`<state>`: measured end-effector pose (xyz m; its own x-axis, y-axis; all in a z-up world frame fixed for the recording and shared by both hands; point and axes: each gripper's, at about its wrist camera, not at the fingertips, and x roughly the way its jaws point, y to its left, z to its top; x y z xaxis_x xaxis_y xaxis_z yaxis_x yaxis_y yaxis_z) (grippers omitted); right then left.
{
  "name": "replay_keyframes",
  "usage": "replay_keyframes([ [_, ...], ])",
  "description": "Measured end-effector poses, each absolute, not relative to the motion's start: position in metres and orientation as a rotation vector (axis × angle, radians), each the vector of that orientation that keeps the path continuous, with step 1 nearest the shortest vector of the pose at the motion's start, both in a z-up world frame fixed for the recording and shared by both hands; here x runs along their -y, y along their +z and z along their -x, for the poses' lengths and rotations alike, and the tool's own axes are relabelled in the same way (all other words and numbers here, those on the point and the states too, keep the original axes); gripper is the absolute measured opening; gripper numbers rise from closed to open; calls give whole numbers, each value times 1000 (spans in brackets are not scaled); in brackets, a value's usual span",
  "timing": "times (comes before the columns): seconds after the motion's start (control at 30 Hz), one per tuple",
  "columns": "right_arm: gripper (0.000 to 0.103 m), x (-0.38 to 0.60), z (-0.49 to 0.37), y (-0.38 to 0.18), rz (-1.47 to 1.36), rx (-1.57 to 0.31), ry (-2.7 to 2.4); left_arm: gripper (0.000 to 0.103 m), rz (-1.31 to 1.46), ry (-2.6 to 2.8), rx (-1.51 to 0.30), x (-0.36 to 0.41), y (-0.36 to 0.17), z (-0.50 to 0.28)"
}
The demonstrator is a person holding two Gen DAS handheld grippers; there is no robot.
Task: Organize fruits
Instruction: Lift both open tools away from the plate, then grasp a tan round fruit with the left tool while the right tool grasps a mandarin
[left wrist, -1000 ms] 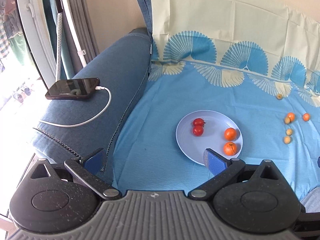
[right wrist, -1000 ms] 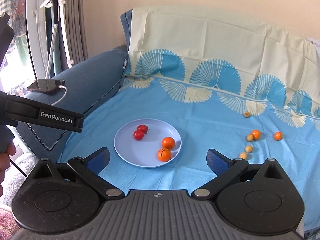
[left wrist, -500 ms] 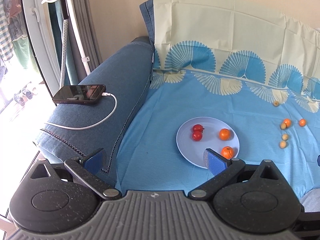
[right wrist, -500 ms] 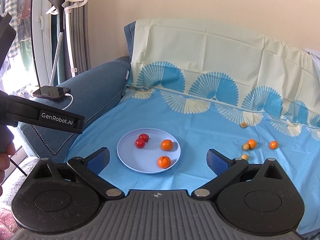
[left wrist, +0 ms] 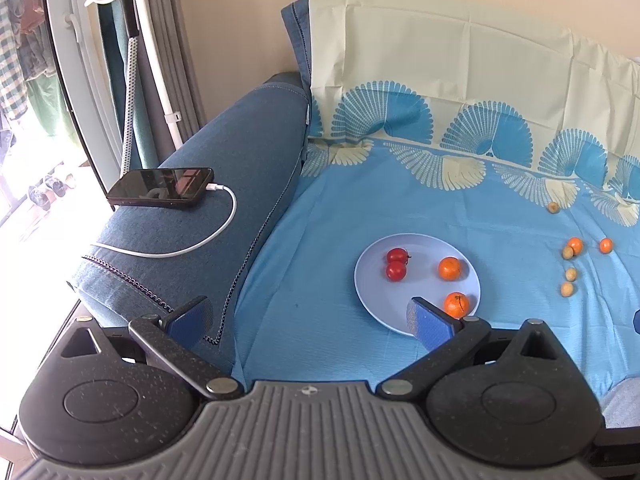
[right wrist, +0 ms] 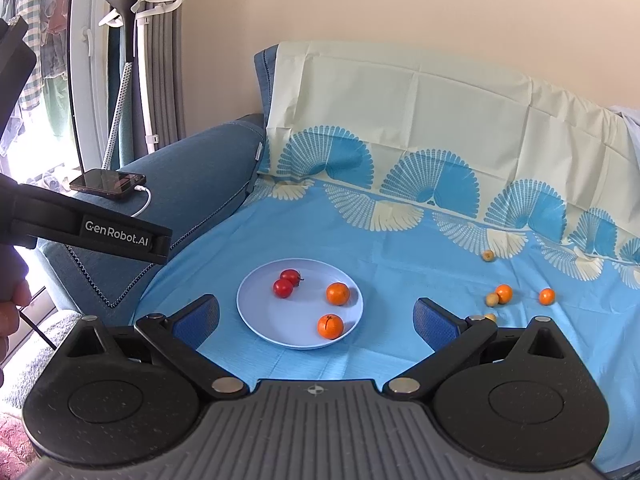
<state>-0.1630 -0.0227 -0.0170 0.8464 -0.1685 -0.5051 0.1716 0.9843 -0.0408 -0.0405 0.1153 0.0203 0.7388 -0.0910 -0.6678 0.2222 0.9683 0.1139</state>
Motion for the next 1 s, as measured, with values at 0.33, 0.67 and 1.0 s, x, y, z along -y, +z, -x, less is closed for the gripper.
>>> replay_keyframes([
  [0.33, 102, 28, 152, -26, -23, -569, -177, 103, -210, -170, -753, -108, 12, 28],
  [0.67, 102, 37, 137, -40, -52, -619, -176, 103, -225, -156, -800, -101, -2, 10],
  [1.0, 102, 51, 124, -51, -82, -650, -189, 103, -253, -157, -837, -85, -13, -7],
])
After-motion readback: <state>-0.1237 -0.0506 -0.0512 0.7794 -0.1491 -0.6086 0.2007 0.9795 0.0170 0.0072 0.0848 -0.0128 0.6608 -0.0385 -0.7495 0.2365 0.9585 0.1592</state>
